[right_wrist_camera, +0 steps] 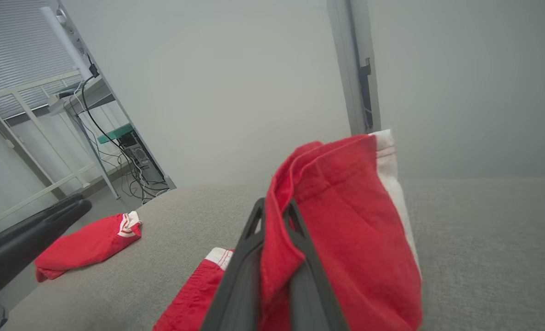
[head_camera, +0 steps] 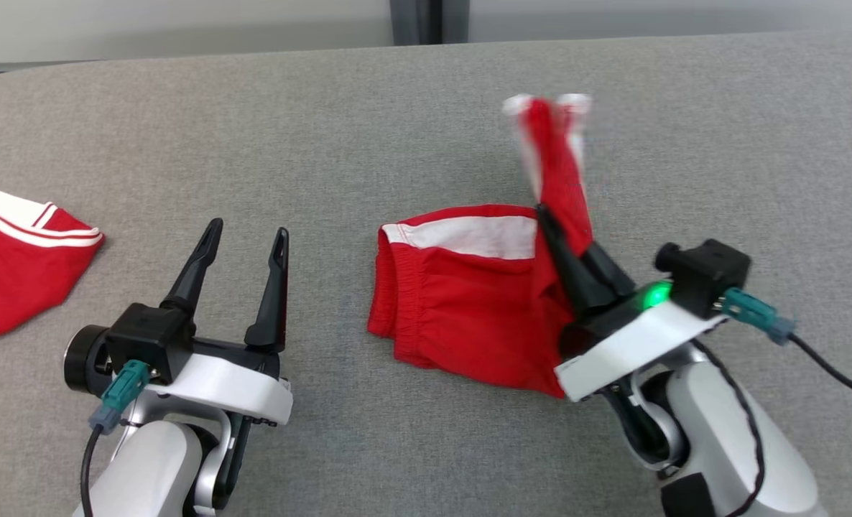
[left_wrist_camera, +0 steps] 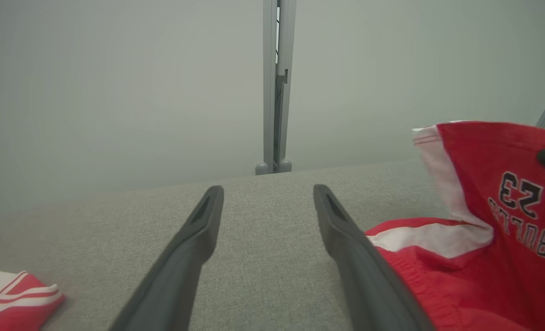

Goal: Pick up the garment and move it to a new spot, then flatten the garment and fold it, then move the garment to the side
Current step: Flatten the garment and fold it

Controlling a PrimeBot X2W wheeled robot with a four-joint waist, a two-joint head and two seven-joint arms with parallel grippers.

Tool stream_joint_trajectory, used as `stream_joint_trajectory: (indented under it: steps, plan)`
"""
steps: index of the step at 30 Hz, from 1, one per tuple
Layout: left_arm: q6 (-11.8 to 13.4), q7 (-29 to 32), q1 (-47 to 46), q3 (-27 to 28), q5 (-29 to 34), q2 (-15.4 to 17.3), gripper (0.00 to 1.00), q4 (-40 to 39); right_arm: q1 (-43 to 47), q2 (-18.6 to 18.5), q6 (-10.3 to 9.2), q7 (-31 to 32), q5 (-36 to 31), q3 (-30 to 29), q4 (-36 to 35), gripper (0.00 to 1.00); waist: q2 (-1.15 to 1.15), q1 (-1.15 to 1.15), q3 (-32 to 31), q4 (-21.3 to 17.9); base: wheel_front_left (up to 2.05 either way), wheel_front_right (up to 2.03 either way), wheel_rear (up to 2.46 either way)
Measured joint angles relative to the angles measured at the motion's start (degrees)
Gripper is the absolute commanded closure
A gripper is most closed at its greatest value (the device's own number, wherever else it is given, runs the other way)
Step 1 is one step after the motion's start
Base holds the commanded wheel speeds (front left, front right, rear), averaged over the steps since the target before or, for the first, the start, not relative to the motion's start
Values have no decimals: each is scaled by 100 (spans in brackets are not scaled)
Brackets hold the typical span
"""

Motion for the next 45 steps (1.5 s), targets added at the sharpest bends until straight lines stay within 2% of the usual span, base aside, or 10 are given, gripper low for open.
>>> stream_joint_trajectory:
  steps: [4,7,15,16,17,18,28,35,39,45]
  plan:
    - [-36,-42,-103,-63,-8,-85,0,64,-229,87,0,141,108,569,122,100,0,0,39,147,0,0,0]
    - [-60,-93,-115,-127,-10,-168,0,147,-343,131,0,190,220,1100,572,100,0,0,84,312,0,0,0]
    - [-93,-181,-180,-164,-43,-247,0,302,-616,146,0,30,601,2003,1196,100,0,0,175,495,0,0,0]
    - [-93,-193,-188,-166,-51,-257,0,311,-657,141,0,1,604,2073,1255,73,0,0,179,496,0,0,0]
    - [-93,-199,-194,-168,-58,-269,0,319,-692,142,0,-35,614,2127,1300,29,0,0,182,496,0,0,0]
    - [-93,-201,-195,-174,-66,-279,0,331,-721,140,0,-40,650,2207,1357,0,0,0,183,495,0,0,0]
    - [-94,-250,-203,-165,-81,-282,0,416,-751,145,0,-154,453,2795,1421,0,0,0,130,408,0,0,0]
    - [-33,-260,-146,-82,-123,-165,0,423,-424,25,0,-316,413,2730,833,0,0,0,11,257,0,0,0]
    - [9,-238,-62,-42,-146,-111,0,402,-136,-198,0,-356,396,2320,339,0,0,0,-92,153,0,0,0]
    - [104,-192,54,19,-166,23,0,297,399,-367,0,-356,49,1043,-321,0,0,0,-285,1,0,0,0]
